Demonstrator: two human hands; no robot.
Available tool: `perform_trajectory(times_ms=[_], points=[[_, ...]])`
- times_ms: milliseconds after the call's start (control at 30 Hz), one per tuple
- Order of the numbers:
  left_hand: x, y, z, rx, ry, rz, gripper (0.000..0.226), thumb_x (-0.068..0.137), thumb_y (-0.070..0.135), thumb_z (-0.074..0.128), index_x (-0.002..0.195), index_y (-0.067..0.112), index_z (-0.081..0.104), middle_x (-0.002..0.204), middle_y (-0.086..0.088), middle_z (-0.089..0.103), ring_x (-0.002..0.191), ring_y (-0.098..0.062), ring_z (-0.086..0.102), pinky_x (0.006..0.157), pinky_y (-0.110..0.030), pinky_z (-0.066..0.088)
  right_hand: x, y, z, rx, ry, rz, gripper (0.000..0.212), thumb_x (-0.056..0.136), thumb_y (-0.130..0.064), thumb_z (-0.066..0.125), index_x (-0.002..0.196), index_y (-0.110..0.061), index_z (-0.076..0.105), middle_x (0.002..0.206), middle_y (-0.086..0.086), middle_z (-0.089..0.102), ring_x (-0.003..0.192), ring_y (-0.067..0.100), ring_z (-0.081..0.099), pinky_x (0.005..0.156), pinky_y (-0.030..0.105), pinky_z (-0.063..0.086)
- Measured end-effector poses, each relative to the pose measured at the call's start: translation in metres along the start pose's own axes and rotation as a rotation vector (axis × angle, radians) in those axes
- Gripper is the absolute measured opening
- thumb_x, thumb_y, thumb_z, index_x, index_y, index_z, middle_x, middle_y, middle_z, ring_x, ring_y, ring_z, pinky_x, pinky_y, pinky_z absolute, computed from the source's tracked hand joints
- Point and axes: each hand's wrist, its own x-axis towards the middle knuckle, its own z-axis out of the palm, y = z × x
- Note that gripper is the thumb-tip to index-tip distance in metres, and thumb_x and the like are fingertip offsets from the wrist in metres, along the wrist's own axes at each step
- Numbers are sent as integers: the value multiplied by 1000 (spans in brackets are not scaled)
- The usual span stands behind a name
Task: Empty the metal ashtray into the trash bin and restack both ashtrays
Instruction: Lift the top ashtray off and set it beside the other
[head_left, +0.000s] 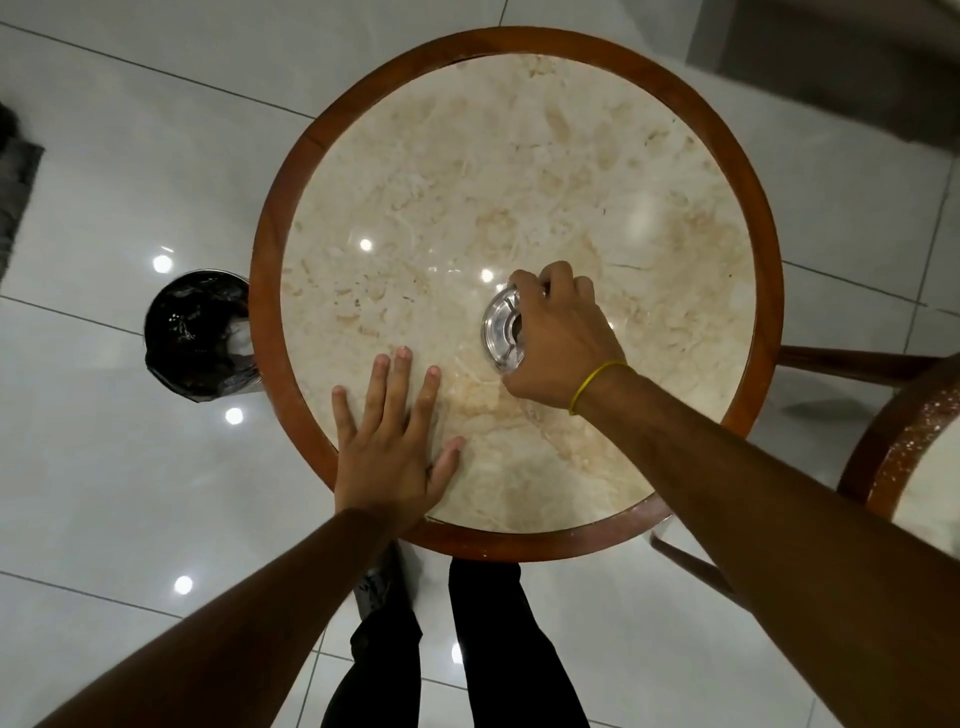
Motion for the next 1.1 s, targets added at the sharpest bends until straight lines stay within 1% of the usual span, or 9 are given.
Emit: perform_trajectory(times_ms=[167,367,500,567,667,767,867,967,1100], points=[[0,1,2,-4,10,6,87,106,73,21,176,21,17,185,-12,1,171,-34,0,133,-70,0,1,0,-2,-6,-6,-16,98,54,-29,83,140,-19,38,130,11,41,112,33,47,80,43,57],[0,-1,3,2,31,6,86,106,71,26,175,20,22,184,-14,6,171,-37,5,132,-72,4,-12,-7,-3,62,29,1,101,53,-23,78,144,-20,35,137,10,40,119,35,46,85,42,52],[-1,0,4,6,31,3,87,106,70,30,176,20,21,185,-13,3,171,-36,3,132,-71,2,-25,-1,-10,94,108,30,105,50,-22,80,145,-16,36,146,12,31,120,36,45,86,43,55],[-1,-1,4,4,23,3,87,106,70,29,176,20,20,185,-12,2,171,-36,3,132,-70,1,-33,13,-17,133,164,67,103,51,-23,82,143,-15,37,144,13,30,118,37,45,87,43,54],[-1,-1,3,1,13,-1,87,106,71,26,176,20,19,185,-11,1,171,-36,2,133,-68,-3,-41,45,-28,153,210,142,98,58,-24,85,143,-11,39,137,16,34,118,40,45,91,43,51],[-2,0,3,-7,17,0,88,106,71,27,176,20,19,185,-12,1,171,-35,2,133,-68,-3,-44,79,-30,105,182,218,100,63,-27,89,146,-7,38,138,20,36,122,43,43,95,44,49],[-2,0,3,-12,19,-3,88,105,70,29,176,19,18,185,-12,2,171,-36,2,132,-70,-1,-44,100,-26,53,129,261,108,64,-27,90,152,-5,32,141,20,35,127,41,41,97,47,51],[-2,1,3,-10,7,-7,89,105,70,31,177,20,14,185,-11,-1,171,-34,-2,133,-69,-3,-42,110,-18,15,119,274,113,65,-30,90,154,-2,27,143,21,35,129,42,41,97,53,53],[-2,1,2,-19,15,-4,89,104,68,33,177,20,14,185,-11,-2,171,-33,-4,133,-67,-5,-40,113,-11,41,134,277,114,67,-28,91,156,0,24,147,22,32,132,41,39,102,52,50]])
